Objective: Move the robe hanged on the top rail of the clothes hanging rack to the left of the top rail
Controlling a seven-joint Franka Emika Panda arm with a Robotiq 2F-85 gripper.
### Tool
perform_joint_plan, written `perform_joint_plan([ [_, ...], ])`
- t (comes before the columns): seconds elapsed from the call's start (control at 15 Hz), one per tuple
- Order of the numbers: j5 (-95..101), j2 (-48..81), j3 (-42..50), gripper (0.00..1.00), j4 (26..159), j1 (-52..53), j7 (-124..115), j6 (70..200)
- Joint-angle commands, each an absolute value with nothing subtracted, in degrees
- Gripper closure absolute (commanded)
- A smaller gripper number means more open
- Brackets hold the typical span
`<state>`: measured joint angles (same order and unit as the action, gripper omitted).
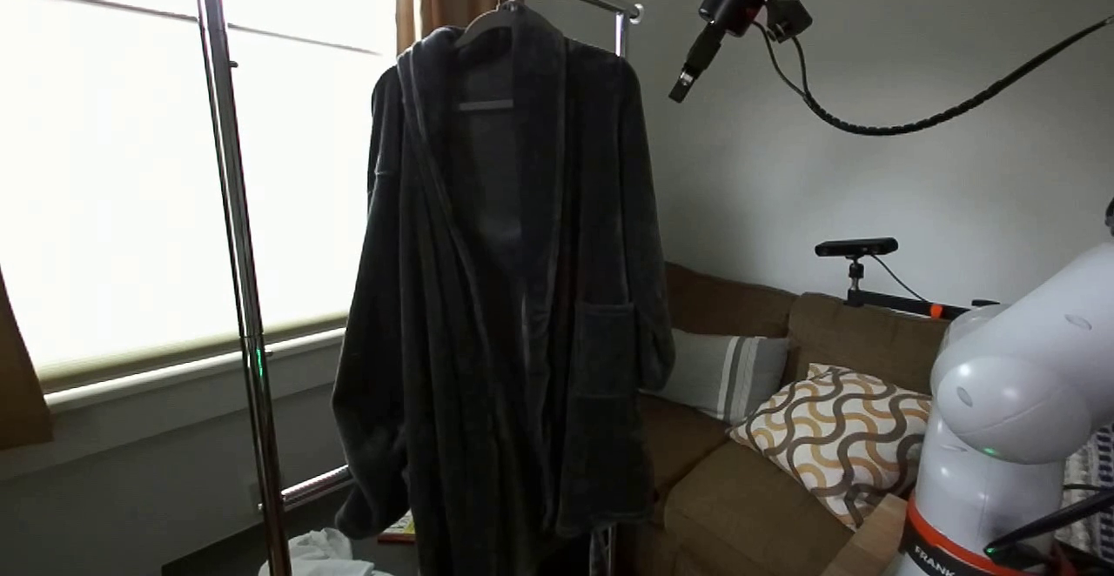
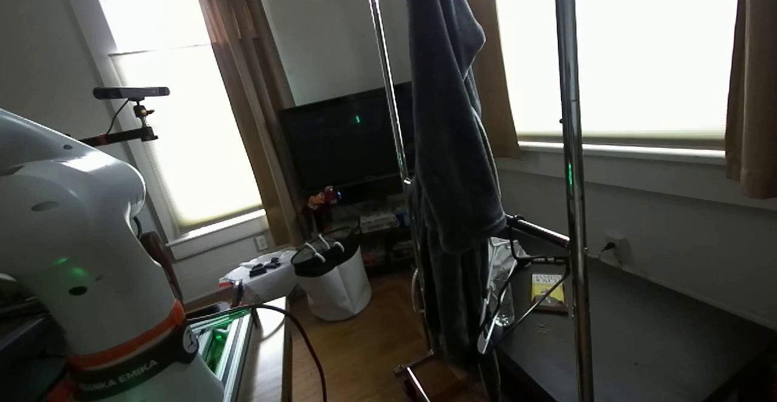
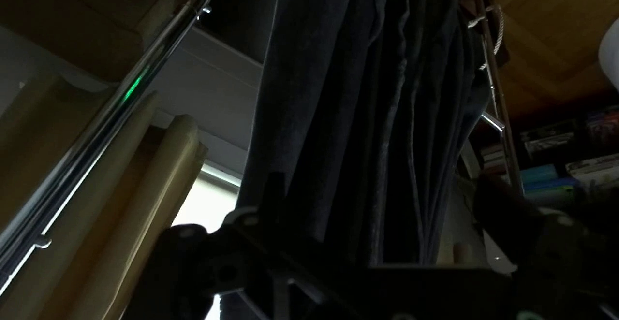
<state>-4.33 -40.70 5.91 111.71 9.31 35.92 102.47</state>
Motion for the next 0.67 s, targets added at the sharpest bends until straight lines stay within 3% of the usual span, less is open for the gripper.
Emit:
perform_joint_plan([
  [0.0, -8.6, -39.7, 6.9, 0.0, 110.0, 9.5, 30.4, 106.4],
  [0.33, -10.1, -33.0, 6.1, 0.0, 99.0, 10.8, 27.8, 113.8],
  [0.6, -8.0, -21.6, 5.5, 0.0, 85.3, 10.7, 28.9, 107.7],
])
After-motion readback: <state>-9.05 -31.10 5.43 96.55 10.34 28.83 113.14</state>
